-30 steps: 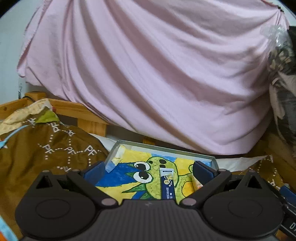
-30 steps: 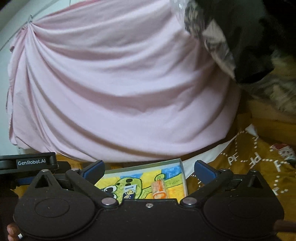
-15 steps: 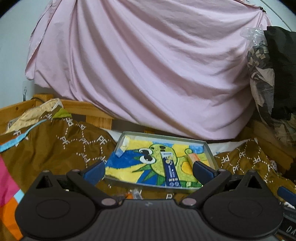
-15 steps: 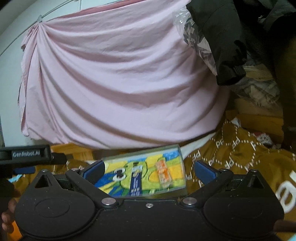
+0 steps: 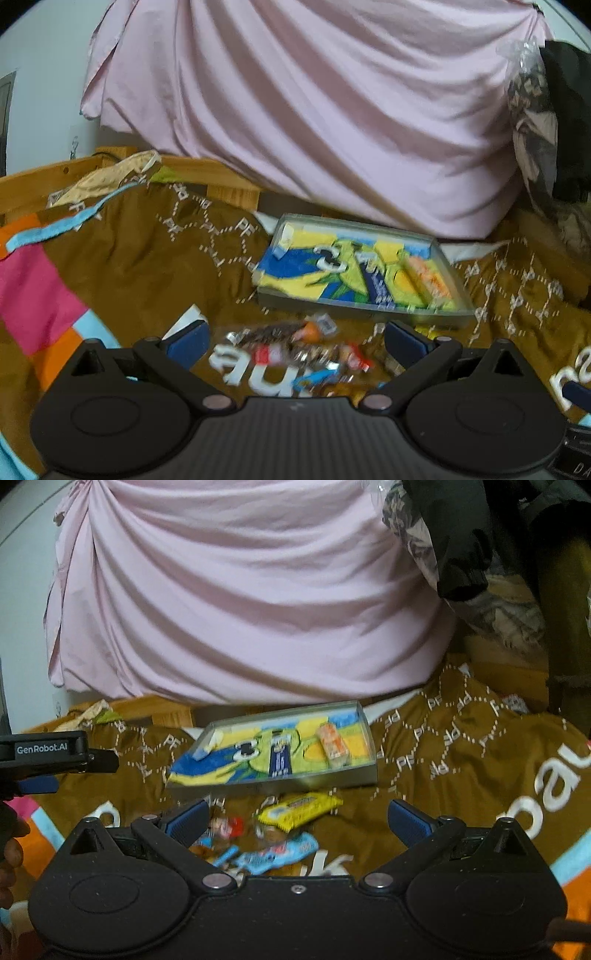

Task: Organize snacks
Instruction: 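Lift both tools away from the tray back over the snack pile, then lower the left tool onto the blue candy bag while the right tool approaches the gold pouch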

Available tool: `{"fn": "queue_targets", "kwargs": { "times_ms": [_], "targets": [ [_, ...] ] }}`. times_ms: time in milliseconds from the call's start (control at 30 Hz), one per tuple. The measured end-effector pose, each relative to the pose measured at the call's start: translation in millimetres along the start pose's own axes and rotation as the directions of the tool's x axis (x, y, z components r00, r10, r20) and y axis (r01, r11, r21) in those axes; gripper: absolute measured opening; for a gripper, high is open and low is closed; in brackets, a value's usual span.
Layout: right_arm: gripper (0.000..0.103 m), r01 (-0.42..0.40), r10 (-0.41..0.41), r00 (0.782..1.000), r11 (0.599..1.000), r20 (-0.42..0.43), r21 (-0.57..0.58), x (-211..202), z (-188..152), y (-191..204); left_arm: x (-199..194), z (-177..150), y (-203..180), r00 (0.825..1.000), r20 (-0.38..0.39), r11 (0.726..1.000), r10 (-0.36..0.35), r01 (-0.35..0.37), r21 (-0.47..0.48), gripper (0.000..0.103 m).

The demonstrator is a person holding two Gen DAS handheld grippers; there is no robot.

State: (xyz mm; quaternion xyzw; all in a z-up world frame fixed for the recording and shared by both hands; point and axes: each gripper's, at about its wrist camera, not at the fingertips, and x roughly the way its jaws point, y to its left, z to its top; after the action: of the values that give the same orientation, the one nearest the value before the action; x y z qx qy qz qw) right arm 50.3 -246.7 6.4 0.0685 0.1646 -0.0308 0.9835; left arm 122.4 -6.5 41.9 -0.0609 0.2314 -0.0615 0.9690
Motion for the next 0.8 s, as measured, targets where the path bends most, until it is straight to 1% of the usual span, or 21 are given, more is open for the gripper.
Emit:
{"fn": "queue_targets", "kwargs": {
  "times_ms": [133,233,500,600,800],
  "targets": [
    [0.102,-0.025,0.024,0.999,0.999,-0.045,-0.025,3,-9,11,4,-15,6,0.999,-0.041,1.0,0.005,-0.004,0.027,0.103],
    [0.102,-0.03,0.027,0.997,0.999,-0.078,-0.041,8,-14,14,9,-23,8,0.997,-0.071,0.998,0.008,-0.004,0.056,0.103],
    [0.102,0.007,-0.009,0.985,1.0,-0.169,-0.012,22,-22,9,15,-36,10,0.993,-0.115,0.996,0.024,-0.014,0.092,0.103],
    [0.102,0.014,-0.017,0.98,1.0,-0.2,-0.017,27,-22,9,16,-38,9,0.992,-0.127,0.994,0.024,-0.01,0.11,0.103],
    [0.102,-0.036,0.02,0.972,0.997,-0.232,-0.065,38,-16,13,22,-40,7,0.988,-0.151,0.99,0.014,0.008,0.14,0.103]
  ]
}}
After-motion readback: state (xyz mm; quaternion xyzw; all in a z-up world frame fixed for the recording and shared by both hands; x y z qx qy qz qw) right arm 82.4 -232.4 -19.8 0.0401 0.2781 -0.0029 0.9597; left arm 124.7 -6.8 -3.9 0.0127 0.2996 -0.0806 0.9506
